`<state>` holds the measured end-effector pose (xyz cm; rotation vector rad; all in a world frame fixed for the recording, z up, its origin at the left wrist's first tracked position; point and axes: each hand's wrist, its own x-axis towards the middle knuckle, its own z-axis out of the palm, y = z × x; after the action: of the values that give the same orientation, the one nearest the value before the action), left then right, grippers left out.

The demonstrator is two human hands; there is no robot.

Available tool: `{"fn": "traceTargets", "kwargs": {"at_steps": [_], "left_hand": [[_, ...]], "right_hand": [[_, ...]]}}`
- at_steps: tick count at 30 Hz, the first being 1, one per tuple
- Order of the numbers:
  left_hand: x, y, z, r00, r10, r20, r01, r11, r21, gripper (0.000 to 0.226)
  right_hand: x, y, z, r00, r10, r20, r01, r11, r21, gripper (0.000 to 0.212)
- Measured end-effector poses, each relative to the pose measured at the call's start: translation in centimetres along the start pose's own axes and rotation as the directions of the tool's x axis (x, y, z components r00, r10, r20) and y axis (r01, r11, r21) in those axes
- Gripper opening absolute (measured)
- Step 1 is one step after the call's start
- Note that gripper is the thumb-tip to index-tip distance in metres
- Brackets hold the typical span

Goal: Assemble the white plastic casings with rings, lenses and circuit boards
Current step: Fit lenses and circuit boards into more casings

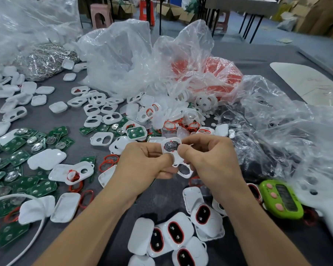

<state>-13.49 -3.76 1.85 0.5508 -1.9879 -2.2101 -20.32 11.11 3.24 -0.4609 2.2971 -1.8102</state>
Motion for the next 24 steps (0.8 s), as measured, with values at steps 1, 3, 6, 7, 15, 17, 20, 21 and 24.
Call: {"fn": "traceTargets", "kwargs": {"at_steps": [1, 3, 6, 7, 15, 17, 20, 21, 24], "left_hand": [[0.0, 0.1, 0.0, 1.000, -0.007, -0.001, 0.007, 1.000, -0.004, 0.018], [-0.1, 0.2, -0.1, 1.000, -0.012, -0.013, 0.012, 1.000, -0.003, 0.017], [-0.2, 0.1, -0.3, 0.999, -0.001, -0.049, 0.002, 1.000, 0.020, 0.025], [-0.2, 0.1, -0.3, 0.999, 0.005, -0.054, -0.003, 1.000, 0.028, 0.027], [-0.4, 0.1, 0.6, 0.989, 0.144, -0.020, -0.142, 0.986, 0.084, 0.034], [-0.4, 0.1, 0.6, 0.987, 0.154, -0.033, -0.151, 0.985, 0.081, 0.032], [-0.3, -0.1, 0.3, 0.986, 0.148, -0.074, -0.139, 0.984, 0.107, 0.029], [-0.2, -0.1, 0.2, 0.987, 0.140, -0.081, -0.131, 0.986, 0.105, 0.028], [-0.4, -0.1, 0.3, 0.987, 0.147, -0.061, -0.138, 0.982, 0.131, 0.031]], "right_hand": [[0.0, 0.0, 0.0, 1.000, 0.001, 0.007, -0.001, 1.000, 0.013, 0.009], [-0.1, 0.0, 0.1, 0.999, -0.001, 0.042, 0.000, 1.000, 0.029, 0.007], [-0.3, 0.0, 0.5, 0.995, -0.010, 0.098, 0.013, 0.999, -0.035, 0.002], [-0.3, 0.0, 0.6, 0.995, -0.007, 0.101, 0.014, 0.997, -0.070, 0.003], [0.0, 0.0, 0.7, 0.998, 0.065, -0.027, -0.064, 0.997, 0.033, 0.011], [0.0, 0.0, 0.6, 0.997, 0.081, -0.002, -0.081, 0.993, 0.081, 0.012], [-0.1, 0.1, 0.8, 0.992, 0.101, 0.074, -0.108, 0.988, 0.111, 0.009], [-0.2, 0.2, 0.9, 0.993, 0.095, 0.076, -0.103, 0.988, 0.115, 0.010], [-0.1, 0.3, 1.4, 0.997, 0.072, 0.019, -0.072, 0.997, 0.029, 0.011]]}}
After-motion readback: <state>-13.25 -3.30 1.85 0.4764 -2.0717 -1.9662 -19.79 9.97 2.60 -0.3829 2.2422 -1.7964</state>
